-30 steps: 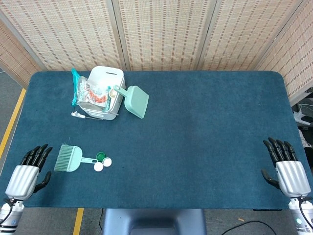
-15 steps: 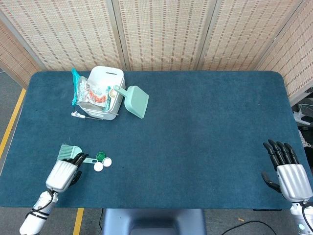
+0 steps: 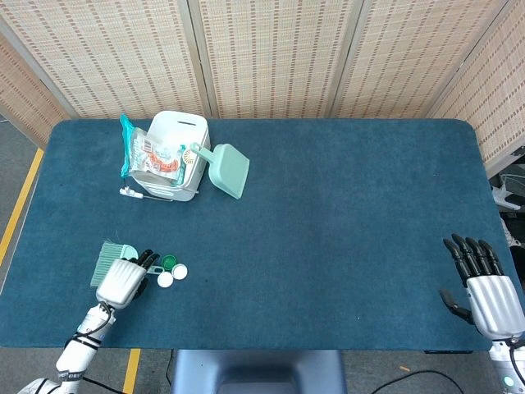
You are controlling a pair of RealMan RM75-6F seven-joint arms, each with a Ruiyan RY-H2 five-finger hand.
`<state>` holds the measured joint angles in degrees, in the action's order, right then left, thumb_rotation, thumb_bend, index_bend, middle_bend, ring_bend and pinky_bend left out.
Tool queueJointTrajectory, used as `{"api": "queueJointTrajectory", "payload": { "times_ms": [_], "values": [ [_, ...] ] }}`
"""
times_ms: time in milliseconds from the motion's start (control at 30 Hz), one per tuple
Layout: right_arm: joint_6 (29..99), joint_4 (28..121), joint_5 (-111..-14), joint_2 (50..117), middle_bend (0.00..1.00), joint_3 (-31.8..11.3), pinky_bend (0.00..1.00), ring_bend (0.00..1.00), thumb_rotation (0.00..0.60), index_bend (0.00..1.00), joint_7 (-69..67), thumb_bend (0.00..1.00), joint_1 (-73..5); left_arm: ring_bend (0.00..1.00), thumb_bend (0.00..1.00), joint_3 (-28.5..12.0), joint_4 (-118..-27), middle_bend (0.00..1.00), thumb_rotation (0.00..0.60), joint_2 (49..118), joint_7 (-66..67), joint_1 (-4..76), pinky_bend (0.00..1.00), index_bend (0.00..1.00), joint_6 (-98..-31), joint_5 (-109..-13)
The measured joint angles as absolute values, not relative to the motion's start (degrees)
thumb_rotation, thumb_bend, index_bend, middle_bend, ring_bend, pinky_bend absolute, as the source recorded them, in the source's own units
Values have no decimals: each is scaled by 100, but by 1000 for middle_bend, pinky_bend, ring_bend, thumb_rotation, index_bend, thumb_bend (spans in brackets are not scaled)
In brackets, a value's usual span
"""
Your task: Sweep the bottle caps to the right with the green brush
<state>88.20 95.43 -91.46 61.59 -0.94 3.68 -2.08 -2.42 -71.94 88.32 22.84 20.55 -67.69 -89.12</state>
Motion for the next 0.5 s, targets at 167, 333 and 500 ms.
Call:
{"api": "queueJointTrajectory", "payload": {
  "times_ms": [167,333,500],
  "values": [
    [8817,9543,-9159,6135,13,-90,0,0,600,0,309,267,-205,579,417,-241,-7006,233,600,8954,2405,2113,721,226,-6632,-8734],
    [8799,9542,-9159,6119,13,-86,0,0,600,0,278,267,-206,607,389,-241,-6828,286,600,9074,2439,2146,747,276,-6627,-8656],
    [8794,9546,-9161,6114,13,-86,0,0,600,0,272,267,-205,615,372,-206,-6569,340,600,9194,2392,2195,754,319,-6638,-8665]
  ]
}}
